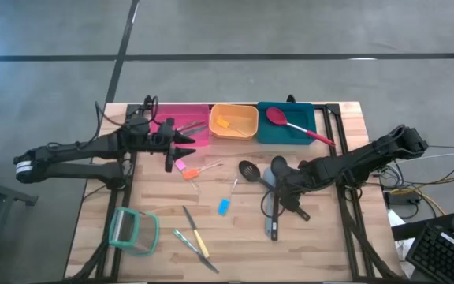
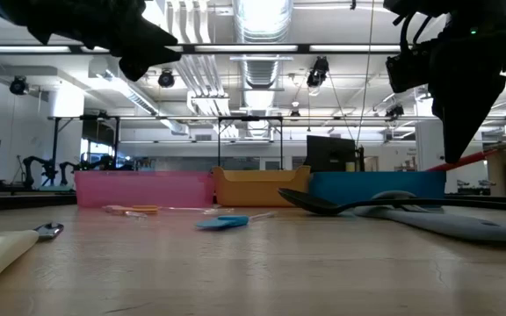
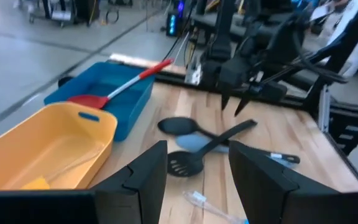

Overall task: Pick & Place Kitchen Items
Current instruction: Put the black spoon into the blue bin

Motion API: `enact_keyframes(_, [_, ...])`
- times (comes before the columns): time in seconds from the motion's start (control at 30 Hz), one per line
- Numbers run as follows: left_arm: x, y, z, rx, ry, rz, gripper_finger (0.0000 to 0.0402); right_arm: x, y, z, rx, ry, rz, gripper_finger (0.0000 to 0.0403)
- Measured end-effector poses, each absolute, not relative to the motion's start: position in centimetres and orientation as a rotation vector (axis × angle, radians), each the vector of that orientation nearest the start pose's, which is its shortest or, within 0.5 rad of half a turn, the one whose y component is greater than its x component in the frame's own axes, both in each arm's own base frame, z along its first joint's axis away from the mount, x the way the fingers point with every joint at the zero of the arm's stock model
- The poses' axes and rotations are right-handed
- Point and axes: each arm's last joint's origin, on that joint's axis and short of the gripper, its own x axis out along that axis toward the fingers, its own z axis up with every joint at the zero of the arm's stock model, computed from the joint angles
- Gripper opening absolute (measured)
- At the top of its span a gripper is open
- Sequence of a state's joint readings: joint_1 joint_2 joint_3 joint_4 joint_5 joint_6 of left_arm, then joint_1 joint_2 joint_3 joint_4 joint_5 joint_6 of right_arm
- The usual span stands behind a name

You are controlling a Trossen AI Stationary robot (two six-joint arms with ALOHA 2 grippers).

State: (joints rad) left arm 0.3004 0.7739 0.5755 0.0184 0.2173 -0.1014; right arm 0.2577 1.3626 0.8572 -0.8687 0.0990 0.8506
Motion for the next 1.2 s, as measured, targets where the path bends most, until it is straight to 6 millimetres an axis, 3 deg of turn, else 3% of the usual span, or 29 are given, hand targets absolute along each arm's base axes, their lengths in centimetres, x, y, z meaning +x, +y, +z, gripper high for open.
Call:
enact_keyframes(0.13, [16.4,4.3,27.0,-0.145,0.113,0.083,0.0177,22.2,5.6,19.9,0.512,1.28,-0.458,0.0177])
enact_keyframes(0.3, [15.5,4.0,27.1,-0.152,0.044,0.079,0.0177,22.1,5.7,19.4,0.525,1.264,-0.464,0.018])
enact_keyframes(0.5, [15.0,3.8,27.2,-0.146,0.021,0.077,0.0177,21.9,6.6,18.4,0.535,1.236,-0.423,0.0163])
enact_keyframes(0.87, [15.1,3.9,27.1,-0.149,0.031,0.078,0.0177,21.6,7.7,18.3,0.522,1.217,-0.422,0.0135])
enact_keyframes(1.2, [15.1,3.9,27.0,-0.151,0.04,0.079,0.0177,21.9,7.9,16.9,0.51,1.25,-0.437,0.0181])
